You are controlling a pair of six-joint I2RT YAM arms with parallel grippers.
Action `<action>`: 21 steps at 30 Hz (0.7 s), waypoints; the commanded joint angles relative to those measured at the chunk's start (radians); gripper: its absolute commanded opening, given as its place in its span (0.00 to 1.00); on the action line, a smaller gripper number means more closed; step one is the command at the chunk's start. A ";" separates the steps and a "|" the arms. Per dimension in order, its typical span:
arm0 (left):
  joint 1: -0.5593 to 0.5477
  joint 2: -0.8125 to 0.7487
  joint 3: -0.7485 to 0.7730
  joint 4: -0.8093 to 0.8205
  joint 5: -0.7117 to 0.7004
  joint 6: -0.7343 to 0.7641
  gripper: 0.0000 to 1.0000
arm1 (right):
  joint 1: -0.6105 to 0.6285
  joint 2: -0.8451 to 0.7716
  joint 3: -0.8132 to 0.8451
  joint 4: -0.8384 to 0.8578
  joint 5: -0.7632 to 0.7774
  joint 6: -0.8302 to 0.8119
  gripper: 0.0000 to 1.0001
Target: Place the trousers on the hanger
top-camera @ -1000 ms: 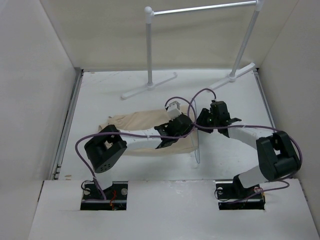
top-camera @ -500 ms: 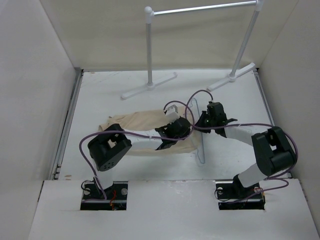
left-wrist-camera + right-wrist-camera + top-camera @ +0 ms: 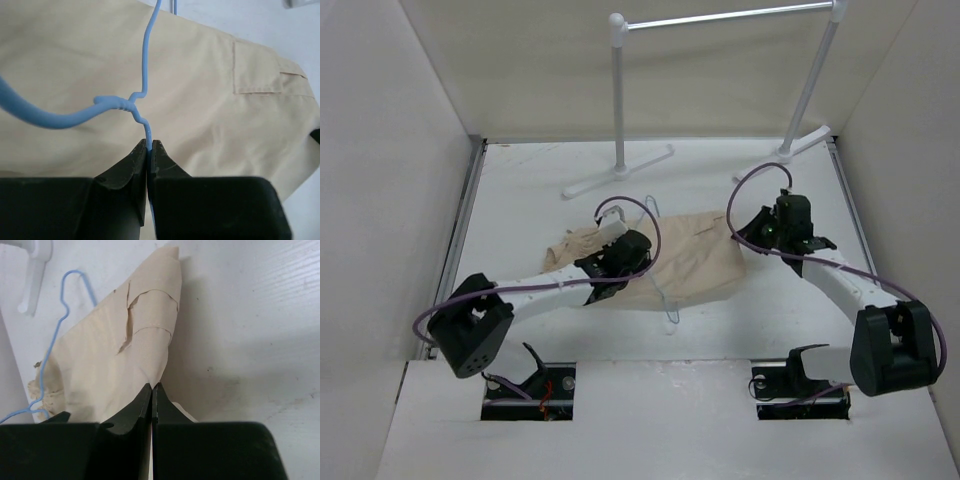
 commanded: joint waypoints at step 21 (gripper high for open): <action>0.057 -0.042 0.038 -0.141 -0.179 0.359 0.00 | 0.000 0.194 0.020 0.037 0.088 0.026 0.03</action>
